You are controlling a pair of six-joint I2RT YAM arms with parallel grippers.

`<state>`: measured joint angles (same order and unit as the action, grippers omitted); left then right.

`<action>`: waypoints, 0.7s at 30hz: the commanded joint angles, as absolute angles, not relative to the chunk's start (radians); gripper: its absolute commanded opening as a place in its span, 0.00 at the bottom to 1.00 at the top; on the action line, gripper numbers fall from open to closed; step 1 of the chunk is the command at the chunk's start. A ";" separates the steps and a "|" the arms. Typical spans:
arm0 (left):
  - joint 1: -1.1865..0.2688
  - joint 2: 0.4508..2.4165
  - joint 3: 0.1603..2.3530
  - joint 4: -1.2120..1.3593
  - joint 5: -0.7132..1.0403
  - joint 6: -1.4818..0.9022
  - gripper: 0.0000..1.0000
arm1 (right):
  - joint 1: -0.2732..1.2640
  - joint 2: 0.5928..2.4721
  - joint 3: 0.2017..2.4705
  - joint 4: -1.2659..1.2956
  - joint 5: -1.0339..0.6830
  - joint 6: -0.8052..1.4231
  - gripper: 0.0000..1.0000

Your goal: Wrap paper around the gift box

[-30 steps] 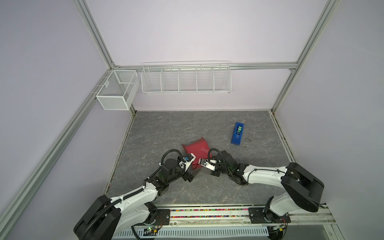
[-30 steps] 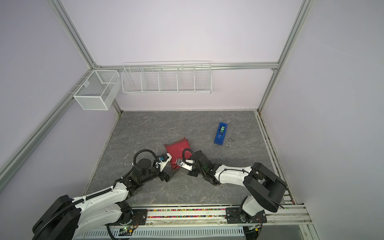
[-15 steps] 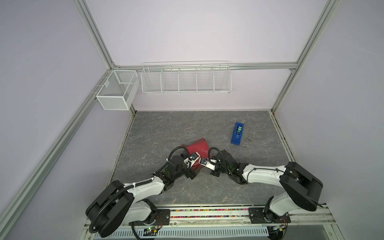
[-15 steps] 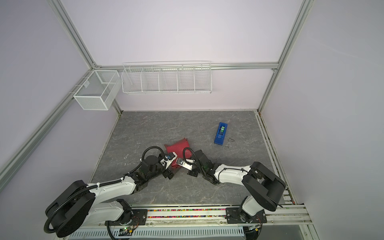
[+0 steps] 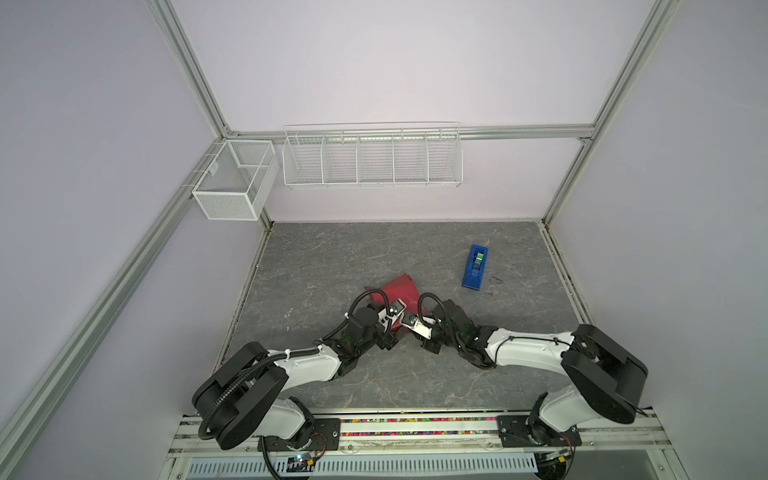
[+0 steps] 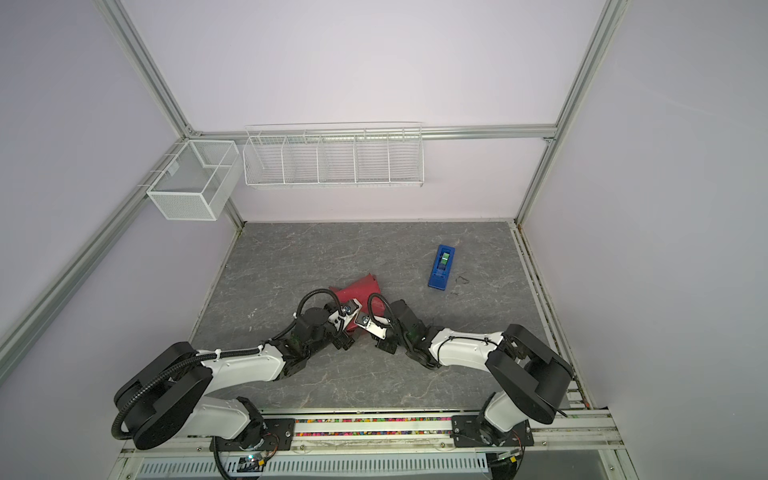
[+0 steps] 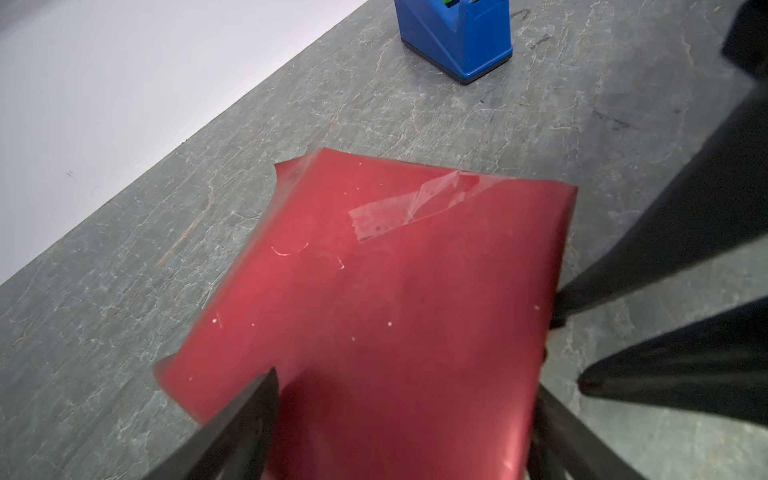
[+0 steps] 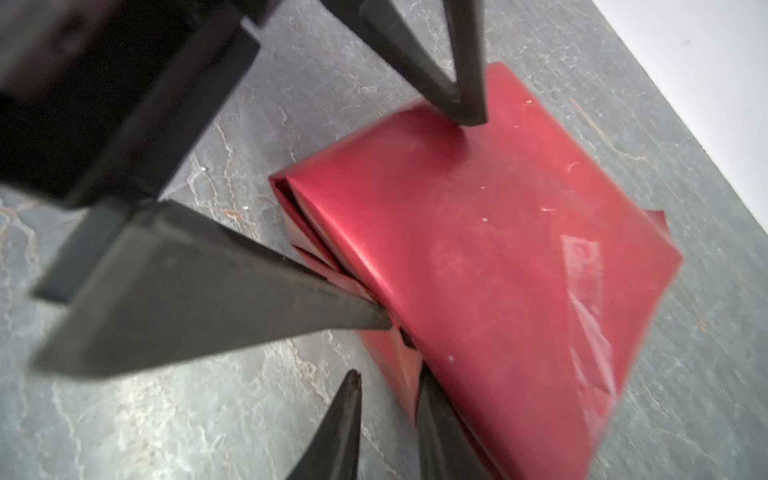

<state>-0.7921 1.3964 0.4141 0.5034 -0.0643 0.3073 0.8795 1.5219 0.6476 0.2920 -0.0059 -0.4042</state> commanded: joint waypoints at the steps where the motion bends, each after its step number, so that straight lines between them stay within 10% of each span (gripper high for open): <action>1: -0.796 1.411 0.434 0.491 -0.092 0.298 0.87 | 0.877 1.432 0.623 0.268 0.044 -0.308 0.31; 11: -0.795 1.410 0.440 0.474 -0.080 0.297 0.87 | 0.877 1.493 0.521 0.387 0.003 -0.118 0.07; 21: -0.796 1.402 0.442 0.451 -0.051 0.304 0.88 | 0.859 1.672 0.564 0.569 0.012 -0.128 0.07</action>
